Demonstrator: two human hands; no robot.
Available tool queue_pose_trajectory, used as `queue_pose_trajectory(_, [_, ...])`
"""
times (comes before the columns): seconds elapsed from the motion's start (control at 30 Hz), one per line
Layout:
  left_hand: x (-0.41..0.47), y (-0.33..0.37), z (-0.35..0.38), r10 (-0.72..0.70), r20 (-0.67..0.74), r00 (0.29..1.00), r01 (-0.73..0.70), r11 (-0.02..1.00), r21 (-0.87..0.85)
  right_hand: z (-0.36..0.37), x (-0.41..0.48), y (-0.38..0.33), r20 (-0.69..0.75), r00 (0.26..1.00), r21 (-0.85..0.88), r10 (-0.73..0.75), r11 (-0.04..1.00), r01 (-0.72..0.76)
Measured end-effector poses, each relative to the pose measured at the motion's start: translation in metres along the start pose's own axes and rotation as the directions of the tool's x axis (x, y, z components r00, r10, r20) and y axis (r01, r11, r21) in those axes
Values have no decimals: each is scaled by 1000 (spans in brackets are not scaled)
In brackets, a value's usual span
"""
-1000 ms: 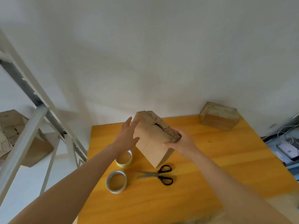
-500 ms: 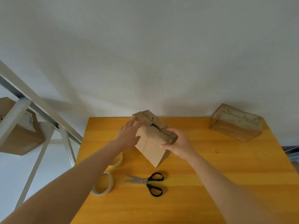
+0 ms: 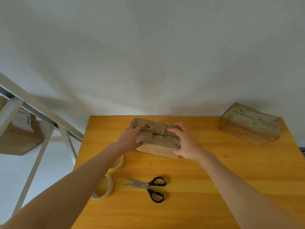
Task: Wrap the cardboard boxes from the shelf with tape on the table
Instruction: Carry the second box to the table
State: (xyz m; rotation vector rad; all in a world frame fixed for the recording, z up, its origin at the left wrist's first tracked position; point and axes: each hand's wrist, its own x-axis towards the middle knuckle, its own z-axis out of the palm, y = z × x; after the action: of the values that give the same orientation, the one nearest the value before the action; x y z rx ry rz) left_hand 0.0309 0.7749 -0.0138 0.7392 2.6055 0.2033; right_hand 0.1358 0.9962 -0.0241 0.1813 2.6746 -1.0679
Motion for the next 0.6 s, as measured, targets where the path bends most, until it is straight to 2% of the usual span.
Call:
queue_pose_trajectory(0.37, [-24,4,25,23,-93,995,-17,998,63,14,3,-11,23,998,-212,62,976,-56])
queue_pose_trajectory(0.5, [-24,-7,24,51,-58,997,-53,998,-35,22,-1,-15,-16,997,-390,75,918,-75])
queue_pose_trajectory(0.6, [-24,-21,22,76,-51,996,-81,991,-104,31,-5,-23,-106,994,-497,14,865,-65])
